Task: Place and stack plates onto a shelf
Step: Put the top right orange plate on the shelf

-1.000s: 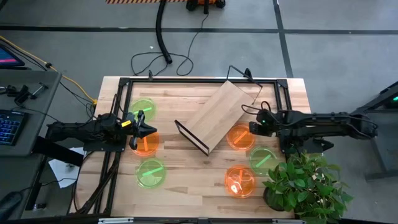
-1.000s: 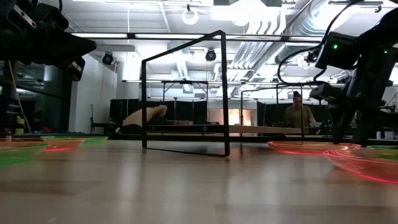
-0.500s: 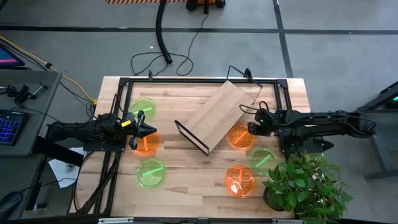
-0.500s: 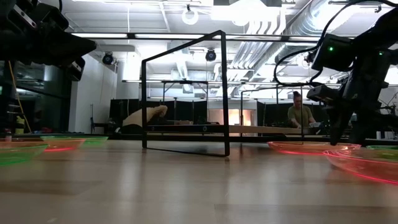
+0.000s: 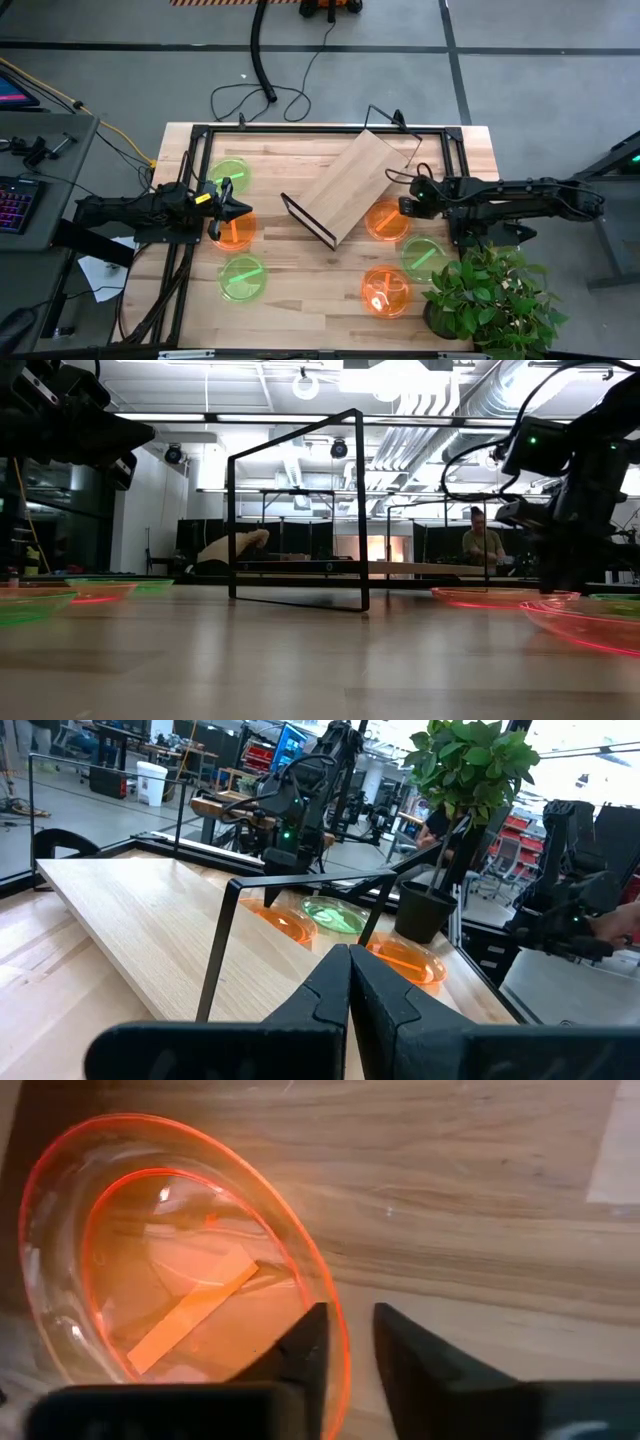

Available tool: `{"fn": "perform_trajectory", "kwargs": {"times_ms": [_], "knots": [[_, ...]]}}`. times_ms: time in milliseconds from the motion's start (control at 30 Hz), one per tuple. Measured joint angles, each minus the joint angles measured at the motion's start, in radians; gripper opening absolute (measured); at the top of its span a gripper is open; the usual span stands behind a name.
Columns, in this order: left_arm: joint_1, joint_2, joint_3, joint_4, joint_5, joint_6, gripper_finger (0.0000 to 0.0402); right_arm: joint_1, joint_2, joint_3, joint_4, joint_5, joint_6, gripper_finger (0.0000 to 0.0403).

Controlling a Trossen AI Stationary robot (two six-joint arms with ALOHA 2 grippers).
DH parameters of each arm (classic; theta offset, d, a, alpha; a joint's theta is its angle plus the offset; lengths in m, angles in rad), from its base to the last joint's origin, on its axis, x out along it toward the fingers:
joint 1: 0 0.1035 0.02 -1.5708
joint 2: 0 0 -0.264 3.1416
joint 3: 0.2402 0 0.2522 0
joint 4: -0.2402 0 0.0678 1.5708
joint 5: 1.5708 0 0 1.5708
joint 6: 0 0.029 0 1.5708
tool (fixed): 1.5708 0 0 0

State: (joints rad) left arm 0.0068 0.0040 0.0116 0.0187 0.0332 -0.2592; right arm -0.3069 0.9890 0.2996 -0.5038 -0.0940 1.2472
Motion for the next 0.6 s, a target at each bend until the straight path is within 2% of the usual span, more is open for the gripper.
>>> {"fn": "perform_trajectory", "kwargs": {"times_ms": [100,233,500,600], "knots": [[0.000,0.000,0.000,0.000,0.000,0.000,0.0000,0.000,0.000,-0.002,-0.002,-0.005,-0.034,0.0011],[0.000,0.000,0.000,0.000,0.000,0.000,0.0000,-0.002,-0.006,-0.001,-0.015,-0.049,-0.080,0.0006],[0.000,0.000,0.000,0.000,0.000,0.000,0.0000,-0.022,-0.074,-0.005,-0.040,-0.333,-0.206,0.0000],[0.000,0.000,0.000,0.000,0.000,0.000,0.0000,-0.027,-0.087,-0.005,-0.035,-0.405,-0.231,0.0000]]}}
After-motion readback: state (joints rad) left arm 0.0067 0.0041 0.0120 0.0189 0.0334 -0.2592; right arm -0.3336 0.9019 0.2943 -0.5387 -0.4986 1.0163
